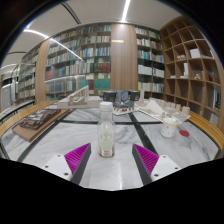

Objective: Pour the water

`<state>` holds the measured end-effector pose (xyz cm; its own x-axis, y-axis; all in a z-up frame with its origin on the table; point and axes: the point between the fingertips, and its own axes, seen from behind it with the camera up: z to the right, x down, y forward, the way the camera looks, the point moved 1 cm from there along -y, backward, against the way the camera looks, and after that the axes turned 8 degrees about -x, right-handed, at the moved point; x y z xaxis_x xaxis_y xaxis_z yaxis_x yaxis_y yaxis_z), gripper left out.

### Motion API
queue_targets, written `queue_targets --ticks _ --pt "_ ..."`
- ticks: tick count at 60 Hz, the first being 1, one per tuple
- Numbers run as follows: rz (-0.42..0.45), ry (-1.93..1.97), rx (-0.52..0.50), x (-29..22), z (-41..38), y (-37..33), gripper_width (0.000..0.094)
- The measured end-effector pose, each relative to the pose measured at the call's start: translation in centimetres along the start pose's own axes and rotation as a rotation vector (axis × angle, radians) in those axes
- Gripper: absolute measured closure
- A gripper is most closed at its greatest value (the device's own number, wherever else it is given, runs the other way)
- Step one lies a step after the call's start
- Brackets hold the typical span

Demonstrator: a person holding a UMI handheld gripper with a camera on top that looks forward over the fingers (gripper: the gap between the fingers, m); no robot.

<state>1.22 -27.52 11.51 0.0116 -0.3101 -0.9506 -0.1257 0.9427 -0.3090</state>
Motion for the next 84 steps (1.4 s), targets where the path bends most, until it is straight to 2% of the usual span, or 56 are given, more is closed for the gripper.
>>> queue_targets --ticks 8,16,21,23,25,35,46,52,57,70,77,84 --pt "0.043 -0.027 -0.006 -1.7 -0.2 7.3 0.0087" --pt "0.043 -0.041 -0.009 -1.1 -0.3 12.5 0.0139" --pt "0.040 -0.042 0.000 -0.4 0.2 14.6 0.0230" --pt "0.044 -0.035 -0.005 -0.4 0.2 15.1 0.0296" --pt "0.049 -0.031 -0.008 -0.3 0.2 15.4 0.0403" --pt "0.085 -0.049 -0.023 -1.0 0.0 15.2 0.0518" --pt "0.136 -0.043 -0.099 -4.1 -1.4 14.1 0.0534" --pt "0.215 0.040 -0.183 -9.1 -1.6 12.2 0.0533" --pt "0.287 0.172 -0.291 -13.8 -1.2 10.6 0.0534" --pt "0.433 0.781 -0.696 -24.9 3.9 6.8 0.0537" --pt "0.494 1.159 -0.873 -27.3 10.6 6.6 0.0540" --pt "0.533 1.513 -0.926 -25.3 18.0 9.3 0.0538"
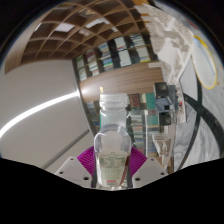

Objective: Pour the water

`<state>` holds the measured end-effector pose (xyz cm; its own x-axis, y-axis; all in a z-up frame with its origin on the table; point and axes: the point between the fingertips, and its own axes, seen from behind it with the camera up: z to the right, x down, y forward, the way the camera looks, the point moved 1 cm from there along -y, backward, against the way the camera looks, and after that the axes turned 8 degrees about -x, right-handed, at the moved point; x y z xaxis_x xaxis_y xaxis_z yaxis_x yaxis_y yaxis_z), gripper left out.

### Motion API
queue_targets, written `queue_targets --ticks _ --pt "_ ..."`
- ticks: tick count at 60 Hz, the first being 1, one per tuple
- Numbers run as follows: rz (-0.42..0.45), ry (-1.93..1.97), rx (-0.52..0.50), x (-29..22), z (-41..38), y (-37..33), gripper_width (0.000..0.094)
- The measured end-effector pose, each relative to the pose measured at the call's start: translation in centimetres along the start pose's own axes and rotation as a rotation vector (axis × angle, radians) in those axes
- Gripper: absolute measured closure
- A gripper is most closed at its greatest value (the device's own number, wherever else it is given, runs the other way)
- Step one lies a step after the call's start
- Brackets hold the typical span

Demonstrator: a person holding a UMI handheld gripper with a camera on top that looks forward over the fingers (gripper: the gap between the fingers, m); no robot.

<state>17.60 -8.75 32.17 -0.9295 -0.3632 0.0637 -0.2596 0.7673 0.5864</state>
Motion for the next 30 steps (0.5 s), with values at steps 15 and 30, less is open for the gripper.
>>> queue_targets --ticks 15,30 --pt "0.208 0.372 0.049 -8.9 8.4 -4.2 0.0538" --pt "0.165 0.355 0.094 -8.3 8.0 -3.6 0.0538"
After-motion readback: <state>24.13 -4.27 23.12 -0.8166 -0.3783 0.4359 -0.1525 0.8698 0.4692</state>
